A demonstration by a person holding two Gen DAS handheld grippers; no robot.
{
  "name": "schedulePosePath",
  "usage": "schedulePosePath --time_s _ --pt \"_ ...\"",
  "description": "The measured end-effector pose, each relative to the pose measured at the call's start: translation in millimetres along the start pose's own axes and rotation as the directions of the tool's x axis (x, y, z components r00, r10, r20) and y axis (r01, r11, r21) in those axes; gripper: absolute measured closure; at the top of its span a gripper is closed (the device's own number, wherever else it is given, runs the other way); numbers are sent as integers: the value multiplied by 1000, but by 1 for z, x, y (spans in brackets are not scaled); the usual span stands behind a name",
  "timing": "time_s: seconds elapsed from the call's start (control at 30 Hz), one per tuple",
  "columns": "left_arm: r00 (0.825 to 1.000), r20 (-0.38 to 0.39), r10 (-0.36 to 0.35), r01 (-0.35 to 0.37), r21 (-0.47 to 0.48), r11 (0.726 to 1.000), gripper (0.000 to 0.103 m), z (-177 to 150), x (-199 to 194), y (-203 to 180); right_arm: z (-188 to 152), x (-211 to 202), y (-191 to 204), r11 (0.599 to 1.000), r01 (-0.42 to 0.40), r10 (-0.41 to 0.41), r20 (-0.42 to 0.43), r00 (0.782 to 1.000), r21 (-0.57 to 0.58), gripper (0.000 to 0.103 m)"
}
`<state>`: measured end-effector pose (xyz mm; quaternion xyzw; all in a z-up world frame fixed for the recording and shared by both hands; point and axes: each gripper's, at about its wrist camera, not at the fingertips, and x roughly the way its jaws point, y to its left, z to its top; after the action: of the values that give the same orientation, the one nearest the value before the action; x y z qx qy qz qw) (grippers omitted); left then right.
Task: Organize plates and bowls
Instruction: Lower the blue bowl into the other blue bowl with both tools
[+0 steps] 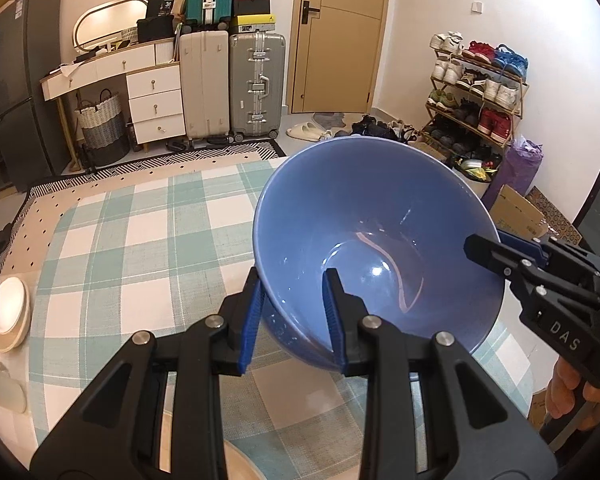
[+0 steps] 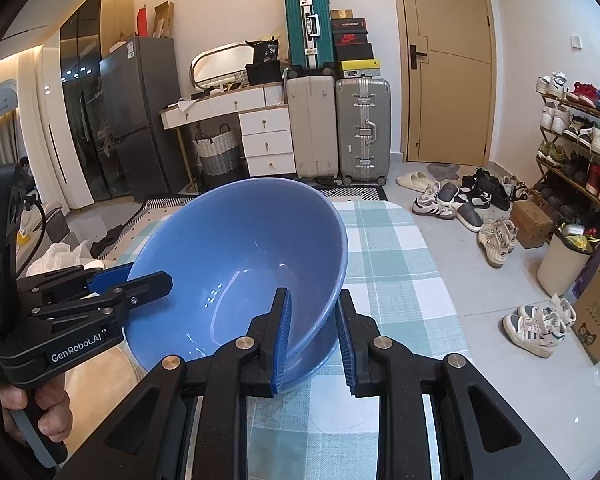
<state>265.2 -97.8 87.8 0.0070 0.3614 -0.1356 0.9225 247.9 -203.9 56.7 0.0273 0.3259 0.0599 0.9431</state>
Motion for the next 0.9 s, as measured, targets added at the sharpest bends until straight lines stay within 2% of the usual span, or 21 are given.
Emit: schedulePosePath --time_s 0.33,0.57,0.9 --pt "998 -30 48 -48 12 999 77 -9 34 14 -9 37 4 1000 -7 7 -46 999 2 80" --pt "997 -52 56 -56 10 998 77 -15 56 21 -14 53 0 1000 -6 6 -67 998 3 80" --pt "993 -69 91 -89 39 995 77 -22 79 18 -20 66 4 999 28 -31 -91 995 -26 80"
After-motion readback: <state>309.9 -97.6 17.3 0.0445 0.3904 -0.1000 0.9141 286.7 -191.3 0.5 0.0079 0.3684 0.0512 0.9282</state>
